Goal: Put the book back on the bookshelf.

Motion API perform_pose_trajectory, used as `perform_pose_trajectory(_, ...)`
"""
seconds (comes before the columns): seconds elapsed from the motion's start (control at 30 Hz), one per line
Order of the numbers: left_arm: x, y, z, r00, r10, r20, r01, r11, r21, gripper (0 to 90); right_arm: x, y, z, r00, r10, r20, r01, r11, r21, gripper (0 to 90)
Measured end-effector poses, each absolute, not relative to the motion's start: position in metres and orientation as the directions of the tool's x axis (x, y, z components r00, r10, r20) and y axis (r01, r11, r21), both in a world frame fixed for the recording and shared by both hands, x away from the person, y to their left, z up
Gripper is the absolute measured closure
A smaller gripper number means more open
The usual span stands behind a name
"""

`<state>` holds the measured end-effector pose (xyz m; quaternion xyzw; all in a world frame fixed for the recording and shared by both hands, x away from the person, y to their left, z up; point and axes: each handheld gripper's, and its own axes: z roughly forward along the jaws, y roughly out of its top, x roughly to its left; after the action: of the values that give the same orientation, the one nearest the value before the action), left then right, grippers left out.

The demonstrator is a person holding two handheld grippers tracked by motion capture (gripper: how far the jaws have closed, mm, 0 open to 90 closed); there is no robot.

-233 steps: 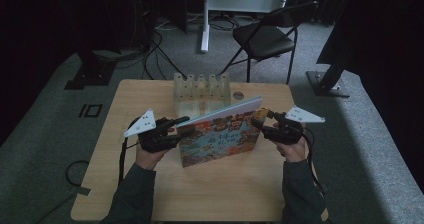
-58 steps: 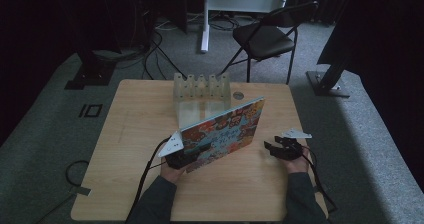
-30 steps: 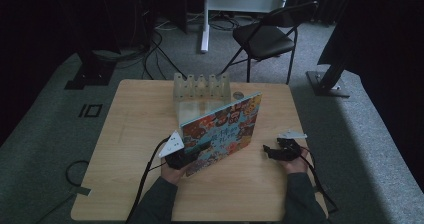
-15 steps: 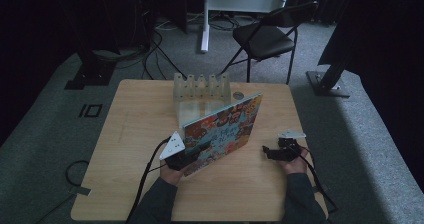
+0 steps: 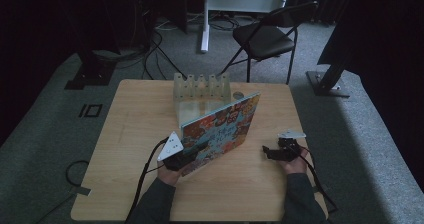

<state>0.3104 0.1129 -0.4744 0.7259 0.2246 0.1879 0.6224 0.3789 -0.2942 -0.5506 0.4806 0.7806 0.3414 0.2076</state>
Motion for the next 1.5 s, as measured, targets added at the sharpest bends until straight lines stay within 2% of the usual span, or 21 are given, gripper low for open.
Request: perform_pose_trajectory(1.5,0.308,0.145,-0.473,0.772,0.634,-0.046,0.126,-0.081,0.989,81.1,0.379,-0.294,-0.551,-0.454,0.891,0.005,0.609,0.307,0.731,16.4)
